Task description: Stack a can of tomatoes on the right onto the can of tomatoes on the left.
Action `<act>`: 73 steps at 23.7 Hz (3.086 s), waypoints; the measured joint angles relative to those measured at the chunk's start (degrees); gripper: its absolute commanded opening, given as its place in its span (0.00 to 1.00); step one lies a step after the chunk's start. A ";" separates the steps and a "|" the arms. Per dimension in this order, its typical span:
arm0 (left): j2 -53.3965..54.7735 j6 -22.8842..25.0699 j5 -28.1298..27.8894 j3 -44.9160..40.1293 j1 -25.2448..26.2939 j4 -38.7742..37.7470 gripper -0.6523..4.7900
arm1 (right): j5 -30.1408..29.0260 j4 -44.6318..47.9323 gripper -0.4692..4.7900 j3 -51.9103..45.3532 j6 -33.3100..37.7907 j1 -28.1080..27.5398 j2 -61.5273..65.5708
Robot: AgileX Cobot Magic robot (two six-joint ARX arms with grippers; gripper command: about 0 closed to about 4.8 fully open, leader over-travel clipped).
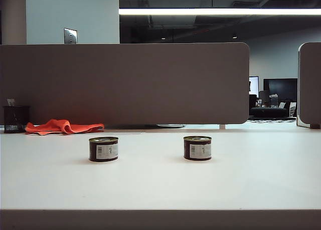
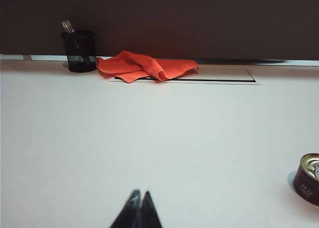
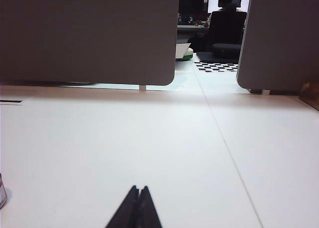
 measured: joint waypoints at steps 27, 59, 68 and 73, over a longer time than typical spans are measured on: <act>19.85 5.03 16.17 32.39 -0.07 -17.75 0.11 | -1.70 -17.09 0.07 32.06 10.16 0.46 21.16; 44.02 2.49 25.38 48.61 -3.63 -28.22 0.53 | -12.66 -41.88 1.00 79.71 7.04 17.84 94.36; 44.04 2.38 25.49 48.61 -3.63 -30.27 0.53 | -5.38 -42.86 1.00 83.36 6.73 25.00 107.25; 44.04 2.38 25.51 48.61 -3.63 -31.10 0.53 | -3.65 -43.58 1.00 83.38 7.41 25.40 110.64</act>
